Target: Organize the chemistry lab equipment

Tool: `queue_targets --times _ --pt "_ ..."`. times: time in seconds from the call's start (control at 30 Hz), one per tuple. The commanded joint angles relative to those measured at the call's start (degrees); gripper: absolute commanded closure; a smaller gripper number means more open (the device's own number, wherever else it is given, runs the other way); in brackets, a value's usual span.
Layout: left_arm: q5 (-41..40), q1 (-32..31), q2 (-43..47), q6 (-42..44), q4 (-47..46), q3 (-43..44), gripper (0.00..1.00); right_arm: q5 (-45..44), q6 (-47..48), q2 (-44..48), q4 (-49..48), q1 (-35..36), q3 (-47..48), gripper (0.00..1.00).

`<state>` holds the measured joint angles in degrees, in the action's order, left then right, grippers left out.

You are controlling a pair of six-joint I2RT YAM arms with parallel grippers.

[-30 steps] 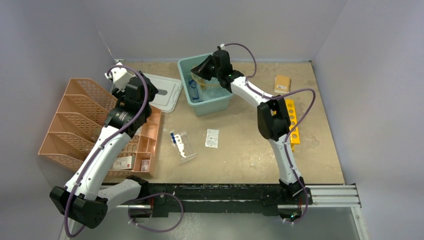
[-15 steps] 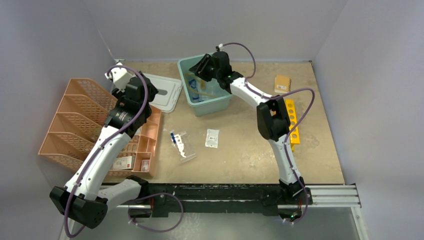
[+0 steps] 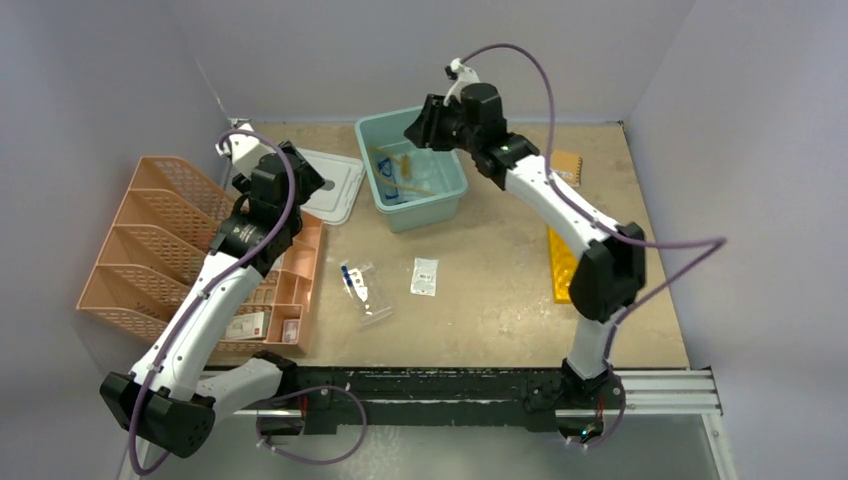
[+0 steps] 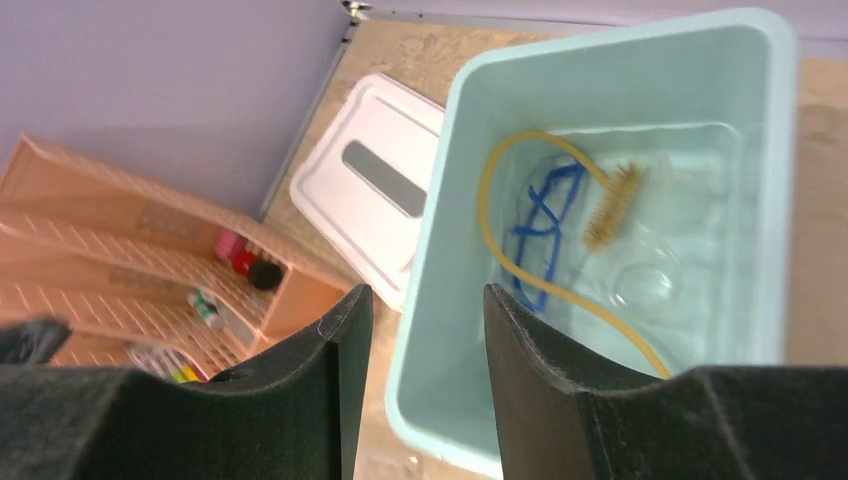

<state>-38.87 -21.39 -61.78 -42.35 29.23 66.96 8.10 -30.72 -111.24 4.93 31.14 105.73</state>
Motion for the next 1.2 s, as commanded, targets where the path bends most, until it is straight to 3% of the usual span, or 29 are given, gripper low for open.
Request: queue_targets --times 0.0,0.2,0.47,0.67,0.93,1.03,1.17 --pt "4.7 0.4 1.7 0.3 -5.2 -1.8 0.31 -3.9 12.0 12.9 2.9 1.1 -14.3 0.52" --pt "5.5 0.4 2.6 -0.5 -6.2 -3.7 0.31 -9.2 17.6 24.4 3.1 8.0 -30.3 0.44" --pt "0.3 0.5 2.9 0.6 -4.3 -3.0 0.31 -17.0 17.9 19.7 7.0 18.9 -39.1 0.40" --pt "2.8 0.4 2.6 -1.4 -3.4 -3.1 0.31 -20.4 14.2 11.3 14.4 21.9 -35.3 0.34" --pt "6.3 0.4 4.1 -3.0 -0.9 -4.4 0.32 -23.1 5.3 9.0 11.7 22.0 -38.7 0.27" --pt "8.8 0.4 5.0 -3.5 -1.1 -5.6 0.32 -23.9 3.7 8.2 9.5 22.0 -39.8 0.28" --pt "11.3 0.4 6.0 -4.0 -1.6 -6.4 0.32 -24.7 1.9 7.0 8.7 21.5 -39.9 0.38"
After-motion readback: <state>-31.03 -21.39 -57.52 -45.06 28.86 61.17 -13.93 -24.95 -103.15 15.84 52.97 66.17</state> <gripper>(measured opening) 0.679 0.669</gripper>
